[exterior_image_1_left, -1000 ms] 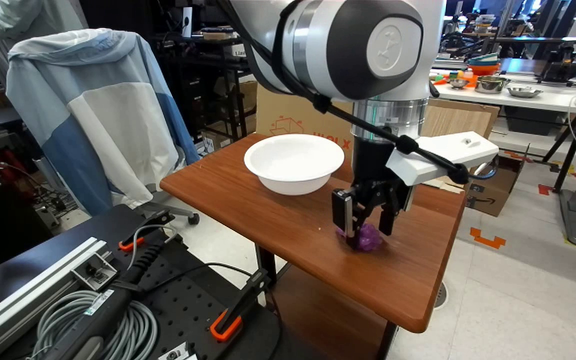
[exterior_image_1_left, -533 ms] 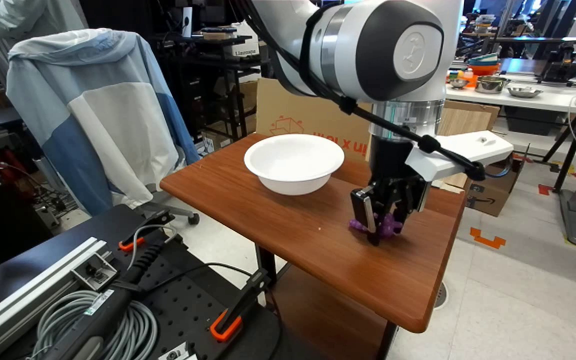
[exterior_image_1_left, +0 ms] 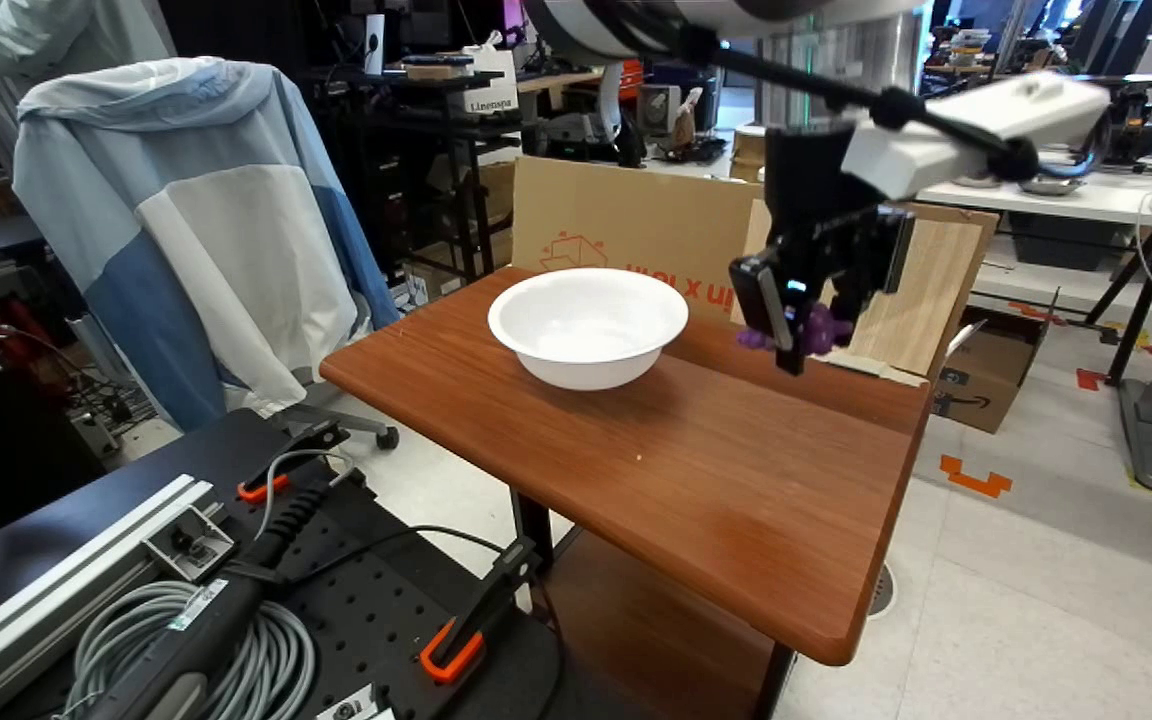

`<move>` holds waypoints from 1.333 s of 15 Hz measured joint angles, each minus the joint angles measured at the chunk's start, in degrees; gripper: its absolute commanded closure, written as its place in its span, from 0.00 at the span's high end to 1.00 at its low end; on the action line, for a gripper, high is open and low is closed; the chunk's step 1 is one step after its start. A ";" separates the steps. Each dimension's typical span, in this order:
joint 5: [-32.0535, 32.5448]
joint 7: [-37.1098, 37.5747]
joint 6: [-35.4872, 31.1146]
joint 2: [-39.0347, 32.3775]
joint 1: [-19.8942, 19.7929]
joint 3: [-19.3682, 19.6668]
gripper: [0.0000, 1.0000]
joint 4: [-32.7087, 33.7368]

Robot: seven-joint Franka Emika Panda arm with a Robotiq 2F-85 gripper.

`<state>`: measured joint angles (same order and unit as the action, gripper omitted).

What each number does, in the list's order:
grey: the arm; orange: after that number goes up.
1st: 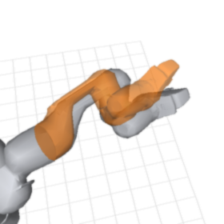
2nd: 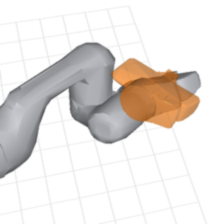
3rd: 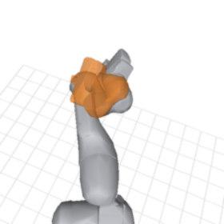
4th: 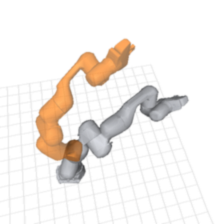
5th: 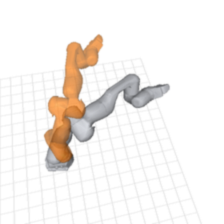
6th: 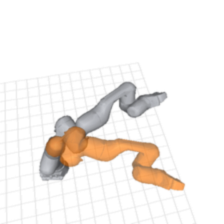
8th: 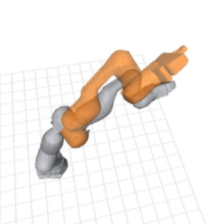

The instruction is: Put the purple object in the white bowl

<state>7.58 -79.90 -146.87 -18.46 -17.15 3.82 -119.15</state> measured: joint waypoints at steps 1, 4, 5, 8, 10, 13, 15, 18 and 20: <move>-0.34 0.50 -1.63 3.05 0.26 -0.64 0.23 -1.84; -3.14 2.24 -2.72 10.16 3.43 -3.01 0.23 -5.38; -3.56 3.51 -2.70 11.13 5.24 -3.57 0.23 -5.68; -3.37 9.48 -2.70 10.67 10.97 -4.59 0.23 -5.38; -3.02 12.91 -2.58 9.29 13.44 -4.83 0.23 -4.61; -3.00 16.33 -0.80 5.83 15.09 -5.06 0.23 -1.97; -3.00 17.90 1.13 3.28 15.20 -5.10 0.23 -0.25; -2.76 20.13 4.34 -0.10 14.90 -5.02 0.23 1.12; -2.34 21.40 6.17 -1.94 14.63 -4.88 0.23 1.41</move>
<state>5.23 -58.49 -140.70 -20.40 -2.51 -1.06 -117.74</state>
